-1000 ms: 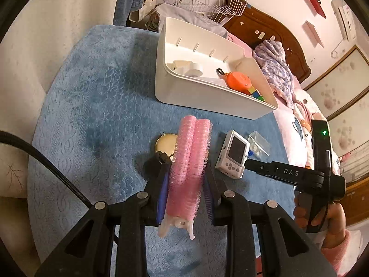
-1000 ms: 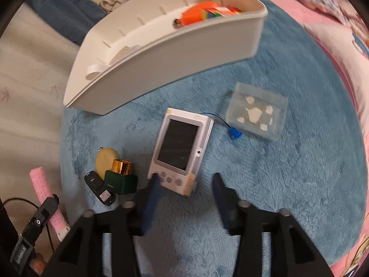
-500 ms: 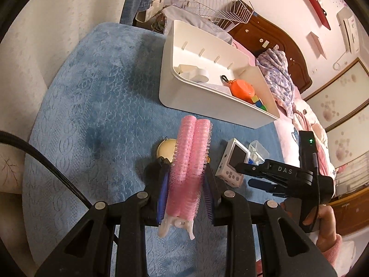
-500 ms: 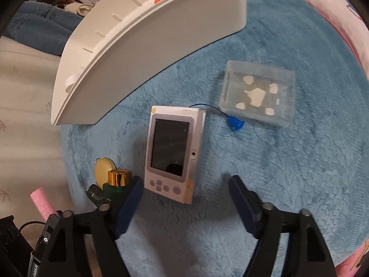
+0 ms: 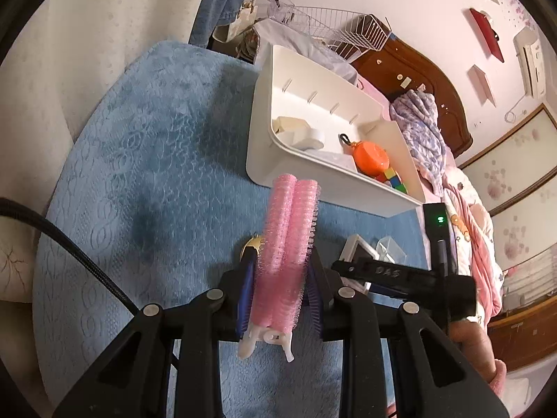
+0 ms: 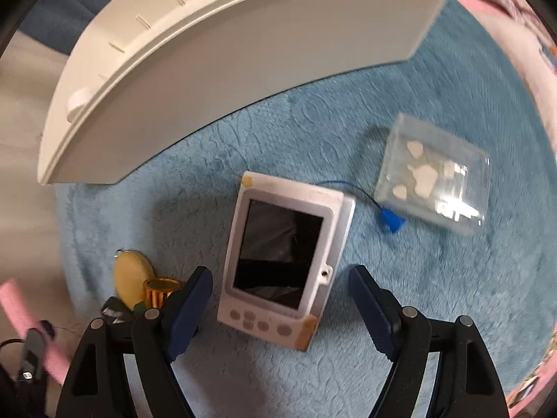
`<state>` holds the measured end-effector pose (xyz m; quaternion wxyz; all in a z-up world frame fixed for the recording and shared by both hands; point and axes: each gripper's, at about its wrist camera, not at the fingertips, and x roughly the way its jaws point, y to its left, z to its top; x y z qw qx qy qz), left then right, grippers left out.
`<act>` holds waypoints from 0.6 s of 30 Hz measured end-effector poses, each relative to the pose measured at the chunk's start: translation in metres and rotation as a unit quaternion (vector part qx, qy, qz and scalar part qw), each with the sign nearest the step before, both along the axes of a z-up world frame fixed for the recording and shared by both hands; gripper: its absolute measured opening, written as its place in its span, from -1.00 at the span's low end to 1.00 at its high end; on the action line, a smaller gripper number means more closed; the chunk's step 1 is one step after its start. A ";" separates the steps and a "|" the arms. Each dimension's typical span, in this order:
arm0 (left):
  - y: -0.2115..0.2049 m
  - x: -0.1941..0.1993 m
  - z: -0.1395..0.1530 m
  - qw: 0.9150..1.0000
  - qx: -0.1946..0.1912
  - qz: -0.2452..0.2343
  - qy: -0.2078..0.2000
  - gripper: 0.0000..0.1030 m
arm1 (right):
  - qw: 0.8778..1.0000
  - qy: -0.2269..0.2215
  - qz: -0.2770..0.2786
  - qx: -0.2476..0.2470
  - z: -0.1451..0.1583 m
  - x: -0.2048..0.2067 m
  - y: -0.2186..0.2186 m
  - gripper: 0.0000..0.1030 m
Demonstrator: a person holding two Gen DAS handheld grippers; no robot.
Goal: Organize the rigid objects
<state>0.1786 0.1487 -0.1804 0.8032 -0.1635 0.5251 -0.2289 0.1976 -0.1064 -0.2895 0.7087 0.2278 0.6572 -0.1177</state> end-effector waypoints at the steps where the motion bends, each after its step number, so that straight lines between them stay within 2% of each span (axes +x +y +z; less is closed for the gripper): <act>1: 0.000 0.000 0.001 1.000 -0.001 0.001 -0.002 -0.43 | 1.000 0.000 0.007 -0.009 -0.001 0.003 0.003 0.61; 3: 0.002 0.001 0.003 1.000 -0.003 0.005 -0.006 -0.43 | 1.000 -0.001 0.015 -0.027 -0.002 0.008 0.009 0.59; 7: 0.005 0.003 0.004 1.000 -0.001 0.013 -0.010 -0.43 | 0.997 -0.005 0.029 -0.067 -0.002 0.013 0.019 0.30; 11: 0.008 0.006 0.006 1.000 0.002 0.021 -0.015 -0.43 | 0.996 -0.013 0.048 -0.071 -0.003 0.016 0.023 0.22; 18: 0.006 0.014 0.011 0.999 0.003 0.031 -0.033 -0.43 | 0.997 -0.032 0.047 -0.053 0.008 0.007 0.018 0.14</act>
